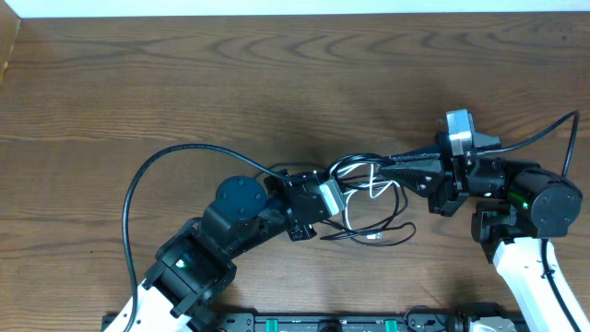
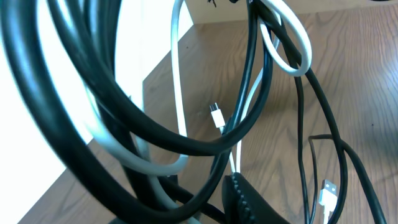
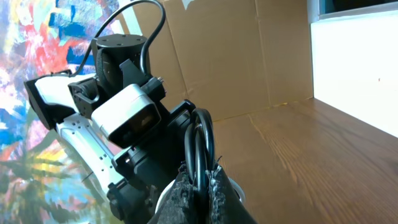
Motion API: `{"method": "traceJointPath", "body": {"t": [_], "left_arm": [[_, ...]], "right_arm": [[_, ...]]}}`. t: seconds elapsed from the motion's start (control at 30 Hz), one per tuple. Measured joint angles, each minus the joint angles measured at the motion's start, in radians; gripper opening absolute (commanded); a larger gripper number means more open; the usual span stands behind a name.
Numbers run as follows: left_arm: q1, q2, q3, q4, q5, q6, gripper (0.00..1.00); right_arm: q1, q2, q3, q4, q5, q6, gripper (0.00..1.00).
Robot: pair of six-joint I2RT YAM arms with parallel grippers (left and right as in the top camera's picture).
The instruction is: Untangle cables
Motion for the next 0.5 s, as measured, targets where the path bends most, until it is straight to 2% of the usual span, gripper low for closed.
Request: {"method": "traceJointPath", "body": {"t": [0.23,0.5], "left_arm": [[0.000,0.000,0.000,-0.002,-0.001,-0.005,0.08],[0.004,0.000,0.000,-0.002,-0.002,-0.001,0.08]], "right_arm": [[0.000,0.000,0.000,0.000,0.005,0.008,0.01],[0.000,0.000,0.000,0.000,0.015,0.011,0.01]]}}
